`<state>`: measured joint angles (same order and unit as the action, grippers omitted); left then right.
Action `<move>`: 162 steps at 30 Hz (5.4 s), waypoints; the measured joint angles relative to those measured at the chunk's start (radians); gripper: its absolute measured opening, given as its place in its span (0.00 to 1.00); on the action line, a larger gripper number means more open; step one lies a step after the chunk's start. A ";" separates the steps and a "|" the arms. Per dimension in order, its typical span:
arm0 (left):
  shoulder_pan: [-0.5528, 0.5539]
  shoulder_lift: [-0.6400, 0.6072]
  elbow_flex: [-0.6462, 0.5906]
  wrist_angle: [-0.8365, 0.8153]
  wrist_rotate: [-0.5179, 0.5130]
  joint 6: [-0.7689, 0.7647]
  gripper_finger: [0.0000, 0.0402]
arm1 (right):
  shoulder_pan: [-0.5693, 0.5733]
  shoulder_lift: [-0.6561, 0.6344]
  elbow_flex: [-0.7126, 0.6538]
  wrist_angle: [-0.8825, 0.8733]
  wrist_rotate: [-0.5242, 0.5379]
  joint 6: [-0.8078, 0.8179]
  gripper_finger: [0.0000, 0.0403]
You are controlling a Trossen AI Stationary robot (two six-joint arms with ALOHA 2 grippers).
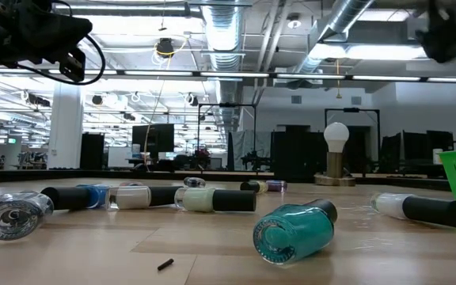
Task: Pick & Place Nail Polish
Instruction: Put the brown nail polish into the green bin, then put the right white nail polish into the green bin
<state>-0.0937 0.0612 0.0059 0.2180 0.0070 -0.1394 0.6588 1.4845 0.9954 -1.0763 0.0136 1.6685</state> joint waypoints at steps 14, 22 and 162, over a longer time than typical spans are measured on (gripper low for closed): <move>0.000 0.000 0.000 0.009 -0.008 0.000 0.03 | 0.008 0.008 -0.165 0.164 -0.014 -0.223 0.13; 0.000 0.000 0.000 0.009 -0.008 0.000 0.03 | 0.007 0.008 -0.166 0.168 -0.014 -0.413 0.16; 0.000 0.004 0.000 0.059 -0.007 0.002 0.03 | -0.181 0.526 0.522 0.089 -0.030 -0.166 0.11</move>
<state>-0.0940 0.0656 0.0061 0.2766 -0.0002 -0.1379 0.4778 2.0101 1.5178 -0.9872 -0.0161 1.5021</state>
